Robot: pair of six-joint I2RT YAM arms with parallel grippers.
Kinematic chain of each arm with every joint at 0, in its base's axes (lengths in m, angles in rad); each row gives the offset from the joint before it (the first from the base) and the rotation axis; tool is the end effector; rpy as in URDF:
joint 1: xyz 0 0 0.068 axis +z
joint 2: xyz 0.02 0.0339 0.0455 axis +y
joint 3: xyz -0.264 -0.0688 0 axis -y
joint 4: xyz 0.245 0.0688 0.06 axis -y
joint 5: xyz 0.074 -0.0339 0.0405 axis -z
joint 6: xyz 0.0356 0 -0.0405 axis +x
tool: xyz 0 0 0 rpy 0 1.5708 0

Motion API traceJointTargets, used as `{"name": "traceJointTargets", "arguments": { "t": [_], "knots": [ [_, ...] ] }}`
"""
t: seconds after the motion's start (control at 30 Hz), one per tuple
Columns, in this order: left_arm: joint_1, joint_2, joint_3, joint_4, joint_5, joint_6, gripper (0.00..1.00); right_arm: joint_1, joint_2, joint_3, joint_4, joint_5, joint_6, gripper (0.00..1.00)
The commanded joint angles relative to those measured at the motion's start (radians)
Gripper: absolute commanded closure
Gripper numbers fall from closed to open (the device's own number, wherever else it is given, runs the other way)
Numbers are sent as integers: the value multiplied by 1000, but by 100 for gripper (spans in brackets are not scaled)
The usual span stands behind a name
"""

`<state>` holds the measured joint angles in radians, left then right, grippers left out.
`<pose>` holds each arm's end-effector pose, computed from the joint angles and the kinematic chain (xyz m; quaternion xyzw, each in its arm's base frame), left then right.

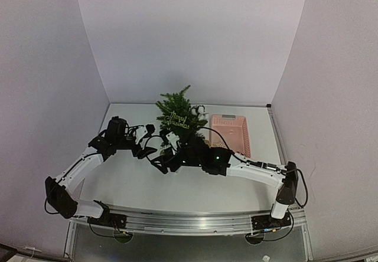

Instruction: Decorate the small christmas tree

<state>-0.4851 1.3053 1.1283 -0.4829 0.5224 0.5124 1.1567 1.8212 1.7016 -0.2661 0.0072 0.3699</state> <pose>0.2441 -0.1488 0.3199 0.5148 0.7076 -0.2261 0.4281 0.1762 0.4003 0.3584 -0.3161 0.7669 0.3839 0.4056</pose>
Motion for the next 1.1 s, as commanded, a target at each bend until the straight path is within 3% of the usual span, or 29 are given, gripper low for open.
{"name": "traceJointTargets", "arguments": {
  "t": [0.0,0.1,0.23,0.43,0.53,0.73,0.9,1.07],
  "knots": [
    [16,-60,-22,89,20,-115,16,-18,-140,45,0,-166,-8,10],
    [28,-86,-45,128,21,-178,12,-60,-220,22,-4,-132,39,10],
    [47,-112,-71,161,28,-249,8,-145,-346,-37,-78,62,114,10],
    [88,-142,-113,192,29,-328,7,-250,-479,-126,-376,476,275,11],
    [111,-154,-136,218,20,-378,7,-320,-492,-163,-524,560,372,13],
    [118,-165,-191,255,-5,-454,5,-512,-337,-146,-754,372,343,16],
    [120,-161,-222,268,-59,-474,4,-698,-150,-108,-809,145,201,27],
    [138,-155,-233,276,-100,-464,4,-788,42,-5,-856,61,52,33]
  ]
}}
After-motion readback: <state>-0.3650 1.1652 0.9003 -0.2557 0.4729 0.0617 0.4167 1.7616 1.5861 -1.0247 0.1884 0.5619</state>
